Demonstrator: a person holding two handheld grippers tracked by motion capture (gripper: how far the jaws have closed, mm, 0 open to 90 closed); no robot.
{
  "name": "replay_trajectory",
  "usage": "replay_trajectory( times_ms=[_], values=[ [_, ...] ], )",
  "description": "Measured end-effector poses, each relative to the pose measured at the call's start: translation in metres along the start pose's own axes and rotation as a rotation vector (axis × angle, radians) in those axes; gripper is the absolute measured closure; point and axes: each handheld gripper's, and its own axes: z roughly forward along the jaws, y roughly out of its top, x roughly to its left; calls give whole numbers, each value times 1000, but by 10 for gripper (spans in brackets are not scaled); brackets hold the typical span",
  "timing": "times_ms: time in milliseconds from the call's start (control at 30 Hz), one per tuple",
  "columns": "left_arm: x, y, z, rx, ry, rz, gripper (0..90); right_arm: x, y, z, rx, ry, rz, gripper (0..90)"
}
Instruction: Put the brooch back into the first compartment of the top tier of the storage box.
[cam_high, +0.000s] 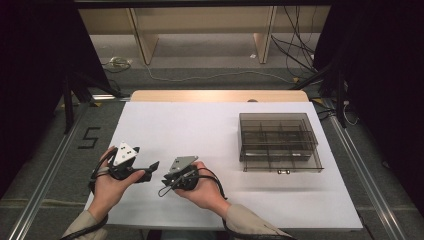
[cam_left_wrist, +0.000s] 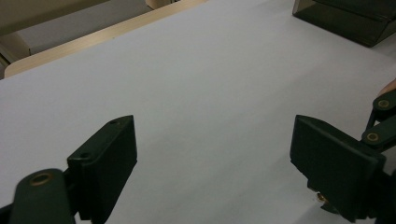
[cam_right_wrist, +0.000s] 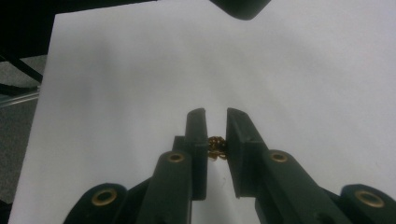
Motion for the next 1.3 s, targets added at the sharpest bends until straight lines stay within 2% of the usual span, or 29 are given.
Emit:
replay_trajectory(
  times_ms=[400,733,800,1300],
  values=[
    [0,0,0,0,2,-1,146,-1,-2,-25,-41,8,4,802],
    [-1,0,0,2,3,1,146,-9,-8,-48,-62,-12,12,802],
    [-1,0,-1,3,3,3,146,-10,-8,-51,-65,-14,25,802],
    [-1,0,-1,4,5,3,146,-11,-11,-70,-94,-29,21,804]
  ],
)
